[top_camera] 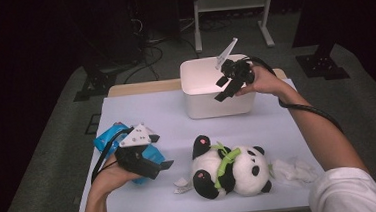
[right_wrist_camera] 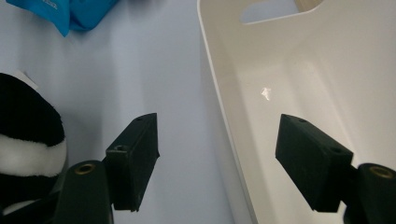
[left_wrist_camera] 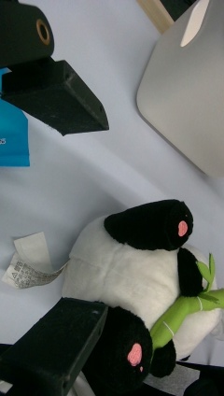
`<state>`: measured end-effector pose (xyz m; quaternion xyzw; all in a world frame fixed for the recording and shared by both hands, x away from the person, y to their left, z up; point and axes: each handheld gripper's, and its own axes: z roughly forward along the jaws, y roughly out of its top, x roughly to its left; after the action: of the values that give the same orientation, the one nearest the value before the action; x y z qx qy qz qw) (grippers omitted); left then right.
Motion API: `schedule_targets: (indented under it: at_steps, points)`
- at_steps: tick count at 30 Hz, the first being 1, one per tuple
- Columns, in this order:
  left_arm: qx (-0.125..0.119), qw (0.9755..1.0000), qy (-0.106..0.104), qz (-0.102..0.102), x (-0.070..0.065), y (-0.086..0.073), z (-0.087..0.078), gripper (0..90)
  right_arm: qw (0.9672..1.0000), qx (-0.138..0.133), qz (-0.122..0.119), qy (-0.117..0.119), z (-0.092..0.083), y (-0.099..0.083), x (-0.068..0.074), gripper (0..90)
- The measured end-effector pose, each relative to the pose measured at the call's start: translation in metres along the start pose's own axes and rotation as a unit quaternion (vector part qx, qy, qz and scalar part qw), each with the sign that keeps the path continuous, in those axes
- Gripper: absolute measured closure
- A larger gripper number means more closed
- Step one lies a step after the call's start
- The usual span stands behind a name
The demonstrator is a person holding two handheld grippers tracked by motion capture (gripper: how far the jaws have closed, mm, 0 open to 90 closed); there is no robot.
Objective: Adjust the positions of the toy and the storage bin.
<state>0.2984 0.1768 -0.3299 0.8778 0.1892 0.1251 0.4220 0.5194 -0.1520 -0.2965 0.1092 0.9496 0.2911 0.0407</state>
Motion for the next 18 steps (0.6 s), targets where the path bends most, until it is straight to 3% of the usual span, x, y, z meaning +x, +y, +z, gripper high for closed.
schedule_targets:
  at_steps: [9,18]
  points:
    - [0.000,1.0000,0.002,0.000,0.001,-0.001,-0.001,9.7,0.9999,0.014,0.002,-0.003,0.011,-0.003,-0.005,38.9]
    - [-0.002,1.0000,0.003,0.000,0.000,-0.001,-0.003,9.7,0.9996,0.024,-0.013,-0.005,0.015,-0.004,-0.004,57.3]
